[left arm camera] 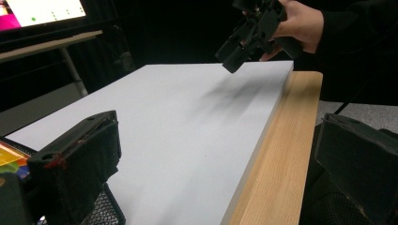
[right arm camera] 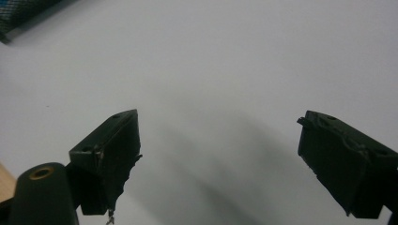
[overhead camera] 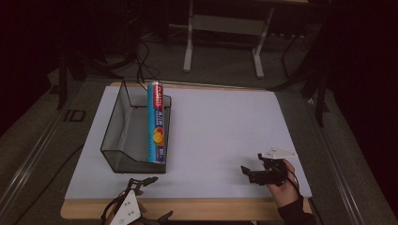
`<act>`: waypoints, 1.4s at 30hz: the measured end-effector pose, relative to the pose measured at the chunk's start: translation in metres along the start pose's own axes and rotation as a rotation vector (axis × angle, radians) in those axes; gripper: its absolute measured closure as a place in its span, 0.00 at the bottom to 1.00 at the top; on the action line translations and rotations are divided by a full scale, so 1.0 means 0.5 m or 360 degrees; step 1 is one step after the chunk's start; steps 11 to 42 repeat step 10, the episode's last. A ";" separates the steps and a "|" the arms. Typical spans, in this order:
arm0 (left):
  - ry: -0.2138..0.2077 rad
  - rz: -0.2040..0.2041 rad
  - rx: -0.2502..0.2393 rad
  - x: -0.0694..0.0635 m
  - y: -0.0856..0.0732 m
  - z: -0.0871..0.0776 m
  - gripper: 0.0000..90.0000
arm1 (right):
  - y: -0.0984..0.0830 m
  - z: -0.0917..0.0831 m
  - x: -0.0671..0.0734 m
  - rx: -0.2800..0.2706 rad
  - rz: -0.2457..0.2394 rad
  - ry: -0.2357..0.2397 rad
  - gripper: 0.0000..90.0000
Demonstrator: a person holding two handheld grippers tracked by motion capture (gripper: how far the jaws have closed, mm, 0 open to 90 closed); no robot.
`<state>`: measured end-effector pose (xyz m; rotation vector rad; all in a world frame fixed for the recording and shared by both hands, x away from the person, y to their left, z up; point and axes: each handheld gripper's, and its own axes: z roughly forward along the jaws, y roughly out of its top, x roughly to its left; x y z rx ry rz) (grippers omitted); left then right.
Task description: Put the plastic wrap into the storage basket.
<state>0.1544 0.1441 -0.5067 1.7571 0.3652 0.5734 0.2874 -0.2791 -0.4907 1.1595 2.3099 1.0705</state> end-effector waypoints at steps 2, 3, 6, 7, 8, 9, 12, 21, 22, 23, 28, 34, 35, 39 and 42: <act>-0.0003 -0.0003 0.0001 0.000 -0.001 0.001 0.01 | -0.001 0.002 -0.003 0.0003 0.0006 -0.0008 0.15; -0.0003 -0.0004 0.0003 0.000 -0.001 0.001 0.01 | -0.002 0.004 -0.005 0.0011 0.0013 -0.0014 0.15; -0.0005 -0.0006 0.0008 0.000 -0.001 0.001 0.01 | -0.003 0.007 -0.007 0.0025 0.0015 -0.0019 0.15; -0.0005 -0.0006 0.0009 -0.001 -0.002 0.001 0.01 | -0.004 0.008 -0.007 0.0030 0.0014 -0.0018 0.15; -0.0006 -0.0007 0.0010 -0.001 -0.002 0.001 0.01 | -0.004 0.010 -0.006 0.0032 0.0011 -0.0017 0.15; -0.0006 -0.0007 0.0010 -0.001 -0.002 0.002 0.01 | -0.004 0.011 -0.006 0.0034 0.0006 -0.0015 0.15; -0.0007 -0.0006 0.0012 -0.001 -0.002 0.002 0.01 | -0.004 0.011 -0.005 0.0035 0.0001 -0.0016 0.15; -0.0007 -0.0006 0.0012 -0.001 -0.002 0.002 0.01 | -0.004 0.011 -0.005 0.0035 0.0001 -0.0016 0.15; -0.0007 -0.0006 0.0012 -0.001 -0.002 0.002 0.01 | -0.004 0.011 -0.005 0.0035 0.0001 -0.0016 0.15; -0.0007 -0.0006 0.0012 -0.001 -0.002 0.002 0.01 | -0.004 0.011 -0.005 0.0035 0.0001 -0.0016 0.15; -0.0007 -0.0006 0.0012 -0.001 -0.002 0.002 0.01 | -0.004 0.011 -0.005 0.0035 0.0001 -0.0016 0.15; -0.0007 -0.0006 0.0012 -0.001 -0.002 0.002 0.01 | -0.004 0.011 -0.005 0.0035 0.0001 -0.0016 0.15; -0.0007 -0.0006 0.0012 -0.001 -0.002 0.002 0.01 | -0.004 0.011 -0.005 0.0035 0.0001 -0.0016 0.15; -0.0007 -0.0006 0.0012 -0.001 -0.002 0.002 0.01 | -0.004 0.011 -0.005 0.0035 0.0001 -0.0016 0.15; -0.0007 -0.0006 0.0012 -0.001 -0.002 0.002 0.01 | -0.004 0.011 -0.005 0.0035 0.0001 -0.0016 0.15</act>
